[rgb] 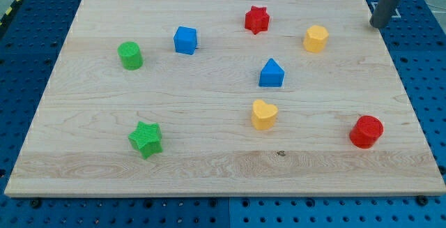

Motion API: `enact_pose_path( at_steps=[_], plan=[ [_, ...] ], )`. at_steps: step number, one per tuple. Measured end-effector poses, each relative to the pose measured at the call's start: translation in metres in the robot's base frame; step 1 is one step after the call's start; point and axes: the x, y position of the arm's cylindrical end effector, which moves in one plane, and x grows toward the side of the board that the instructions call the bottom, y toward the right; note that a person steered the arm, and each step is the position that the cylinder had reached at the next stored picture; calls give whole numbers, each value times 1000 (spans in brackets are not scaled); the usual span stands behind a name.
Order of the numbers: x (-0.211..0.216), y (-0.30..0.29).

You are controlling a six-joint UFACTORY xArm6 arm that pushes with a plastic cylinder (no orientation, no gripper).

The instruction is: Move your arm towards the right center of the board

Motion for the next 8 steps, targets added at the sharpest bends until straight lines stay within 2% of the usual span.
enact_pose_path(
  at_steps=[3, 6, 8],
  plan=[
    [37, -10],
    [103, -10],
    [117, -10]
  ],
)
